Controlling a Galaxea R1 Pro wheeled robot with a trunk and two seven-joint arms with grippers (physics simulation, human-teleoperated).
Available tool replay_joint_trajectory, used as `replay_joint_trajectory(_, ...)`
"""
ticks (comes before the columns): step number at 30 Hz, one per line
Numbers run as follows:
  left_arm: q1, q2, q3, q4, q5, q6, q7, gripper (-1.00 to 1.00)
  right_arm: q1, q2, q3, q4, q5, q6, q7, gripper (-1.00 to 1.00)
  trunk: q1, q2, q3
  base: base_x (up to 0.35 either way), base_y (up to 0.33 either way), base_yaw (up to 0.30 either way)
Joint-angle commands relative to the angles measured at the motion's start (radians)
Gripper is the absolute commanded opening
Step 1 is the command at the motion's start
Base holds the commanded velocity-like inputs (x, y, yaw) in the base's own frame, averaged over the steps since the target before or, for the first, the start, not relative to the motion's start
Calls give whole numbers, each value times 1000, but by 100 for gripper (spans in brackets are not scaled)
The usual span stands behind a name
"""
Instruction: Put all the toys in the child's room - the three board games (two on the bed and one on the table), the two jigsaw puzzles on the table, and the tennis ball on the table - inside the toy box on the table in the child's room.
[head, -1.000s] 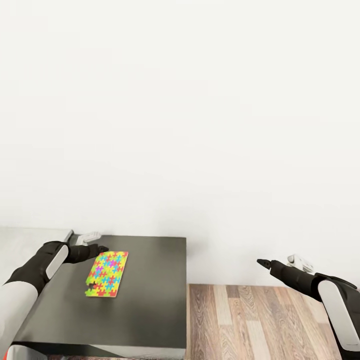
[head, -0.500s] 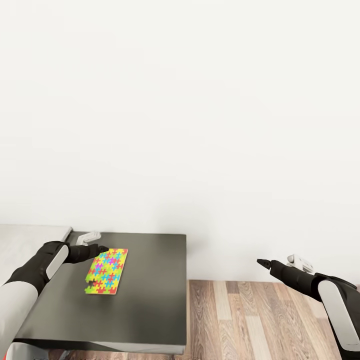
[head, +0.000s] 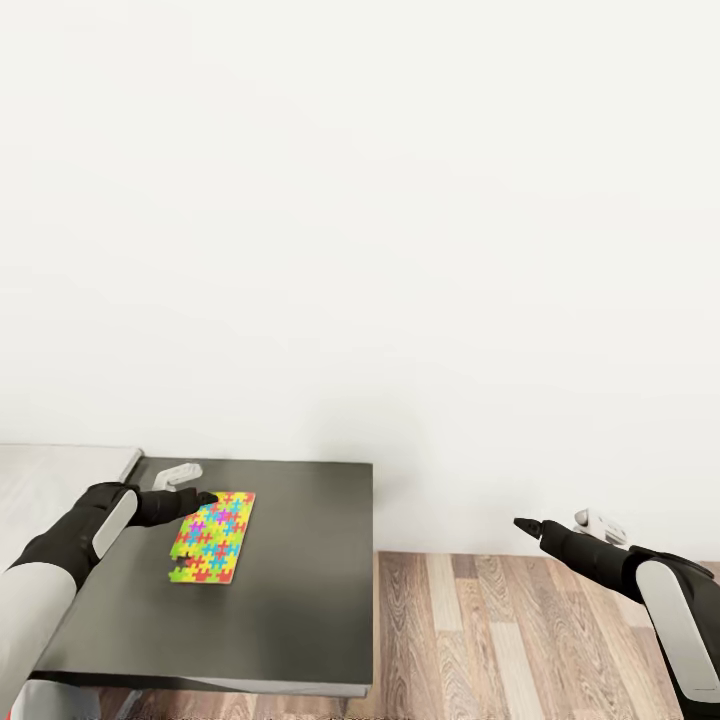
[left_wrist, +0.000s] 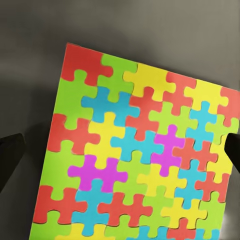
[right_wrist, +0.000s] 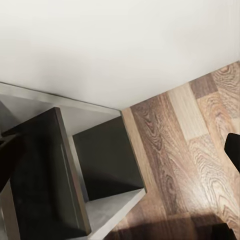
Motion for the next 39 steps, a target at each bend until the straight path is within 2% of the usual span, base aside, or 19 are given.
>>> replay_joint_trajectory(1,-1,1,-4,-1,0,2,-2,100,-1,0,0,-1,-11,4,-10,100,1,-2,-4,0,0,0)
replay_joint_trajectory(39,-1,1,-6,-1,0,2,-3,100,-1,0,0,-1,-11,4,-9,100,1,-2,-66,0,0,0)
